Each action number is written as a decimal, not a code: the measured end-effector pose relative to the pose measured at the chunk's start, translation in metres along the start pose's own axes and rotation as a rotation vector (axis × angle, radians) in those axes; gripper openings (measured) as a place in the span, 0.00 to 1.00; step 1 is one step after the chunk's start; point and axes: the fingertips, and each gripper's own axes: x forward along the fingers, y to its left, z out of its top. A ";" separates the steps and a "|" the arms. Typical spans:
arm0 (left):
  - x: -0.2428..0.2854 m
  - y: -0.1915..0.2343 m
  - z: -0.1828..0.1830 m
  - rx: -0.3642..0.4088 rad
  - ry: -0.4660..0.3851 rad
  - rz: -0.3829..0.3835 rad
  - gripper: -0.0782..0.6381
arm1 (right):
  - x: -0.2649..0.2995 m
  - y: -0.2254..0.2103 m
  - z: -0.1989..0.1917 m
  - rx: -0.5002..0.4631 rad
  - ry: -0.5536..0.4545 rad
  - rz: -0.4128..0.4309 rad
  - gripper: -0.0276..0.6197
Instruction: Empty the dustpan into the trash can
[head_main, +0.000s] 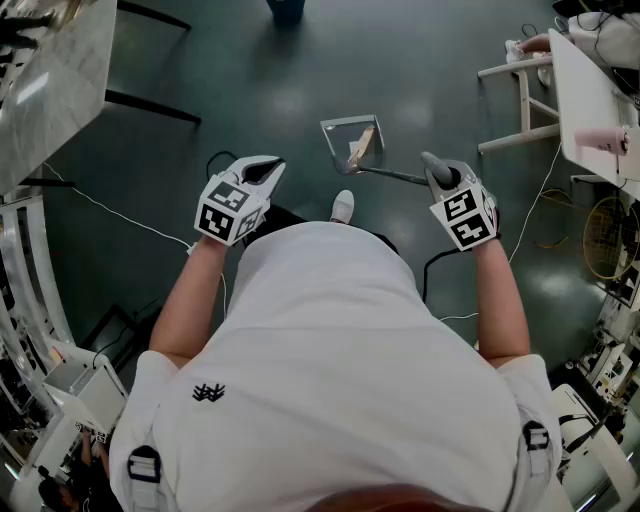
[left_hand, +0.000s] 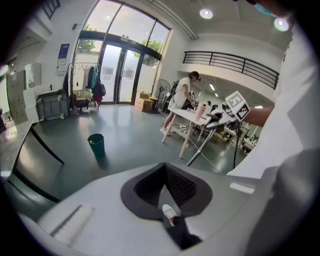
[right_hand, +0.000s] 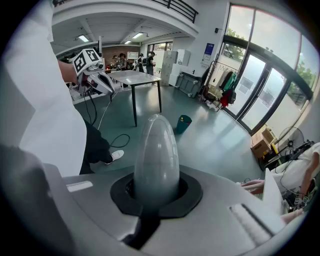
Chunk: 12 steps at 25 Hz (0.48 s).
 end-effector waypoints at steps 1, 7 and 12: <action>0.005 -0.003 0.005 -0.003 -0.002 0.008 0.19 | 0.000 -0.008 -0.002 -0.011 -0.005 0.002 0.05; 0.026 -0.011 0.029 -0.030 -0.007 0.047 0.19 | 0.006 -0.055 -0.017 -0.048 -0.004 0.008 0.05; 0.032 0.017 0.045 -0.065 -0.007 0.065 0.19 | 0.029 -0.095 0.000 -0.030 0.014 0.019 0.05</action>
